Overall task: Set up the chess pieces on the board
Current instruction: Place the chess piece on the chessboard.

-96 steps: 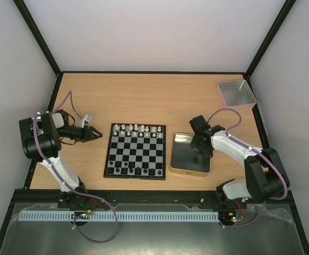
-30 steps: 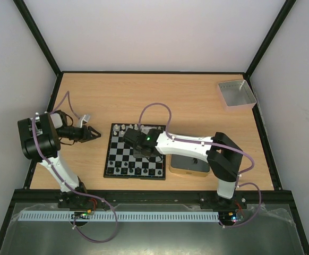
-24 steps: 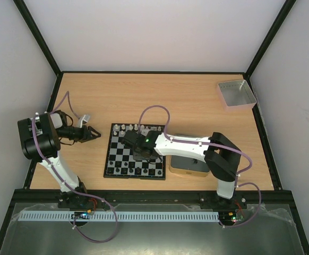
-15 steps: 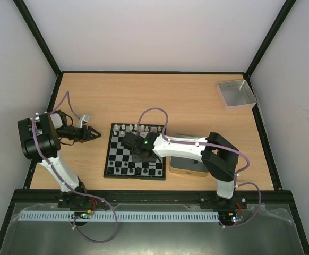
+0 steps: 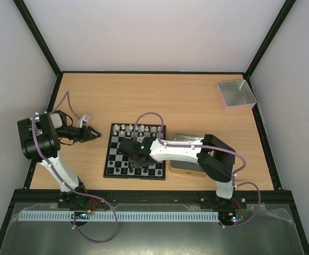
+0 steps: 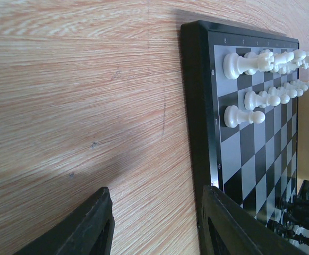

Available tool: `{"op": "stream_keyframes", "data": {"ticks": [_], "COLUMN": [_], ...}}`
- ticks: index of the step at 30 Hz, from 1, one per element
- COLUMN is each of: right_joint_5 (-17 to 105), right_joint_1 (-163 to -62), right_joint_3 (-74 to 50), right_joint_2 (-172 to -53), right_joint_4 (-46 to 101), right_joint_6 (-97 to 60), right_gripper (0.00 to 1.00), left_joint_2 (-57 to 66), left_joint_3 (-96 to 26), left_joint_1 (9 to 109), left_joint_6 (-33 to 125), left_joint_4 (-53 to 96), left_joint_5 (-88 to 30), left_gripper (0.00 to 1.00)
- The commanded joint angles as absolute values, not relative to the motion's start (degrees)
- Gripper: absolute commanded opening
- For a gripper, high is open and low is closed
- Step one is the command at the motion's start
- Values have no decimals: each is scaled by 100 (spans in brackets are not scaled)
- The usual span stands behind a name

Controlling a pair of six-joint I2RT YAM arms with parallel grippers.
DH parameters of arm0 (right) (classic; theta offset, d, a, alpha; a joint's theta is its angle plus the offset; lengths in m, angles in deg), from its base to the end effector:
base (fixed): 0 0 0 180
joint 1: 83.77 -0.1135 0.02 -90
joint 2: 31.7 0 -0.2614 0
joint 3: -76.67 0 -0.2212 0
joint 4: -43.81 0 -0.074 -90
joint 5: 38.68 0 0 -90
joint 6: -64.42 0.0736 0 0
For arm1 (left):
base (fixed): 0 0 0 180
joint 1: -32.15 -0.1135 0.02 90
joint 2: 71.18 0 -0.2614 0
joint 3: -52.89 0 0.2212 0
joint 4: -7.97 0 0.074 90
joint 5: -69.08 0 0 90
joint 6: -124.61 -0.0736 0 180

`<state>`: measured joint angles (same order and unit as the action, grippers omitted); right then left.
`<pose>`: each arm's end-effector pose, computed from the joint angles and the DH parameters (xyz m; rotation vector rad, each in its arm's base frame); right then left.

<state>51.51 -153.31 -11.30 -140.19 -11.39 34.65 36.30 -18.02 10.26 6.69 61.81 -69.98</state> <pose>0.1266 0.3386 0.1586 -0.2404 2.9622 0.4323 0.2762 0.0510 0.1088 0.1316 2.5788 -1.0727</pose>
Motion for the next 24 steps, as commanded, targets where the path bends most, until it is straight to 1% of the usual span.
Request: {"op": "stream_keyframes", "data": {"ticks": [1, 24], "right_joint_5": [5178, 5180], "right_joint_1": [-15429, -15514], "right_joint_3": [-1042, -1161], "right_joint_2": [-14048, -13937], "right_joint_4": [-1296, -1381], "right_joint_6": [3481, 3615], "right_gripper": [3, 3], "left_joint_2": [3987, 3970], "left_joint_3": [-1584, -1593], "left_joint_1": [902, 849], "left_joint_6": [583, 560], "left_joint_4": [5840, 5859], "left_joint_5": [-5282, -5329], "left_gripper": [48, 48]}}
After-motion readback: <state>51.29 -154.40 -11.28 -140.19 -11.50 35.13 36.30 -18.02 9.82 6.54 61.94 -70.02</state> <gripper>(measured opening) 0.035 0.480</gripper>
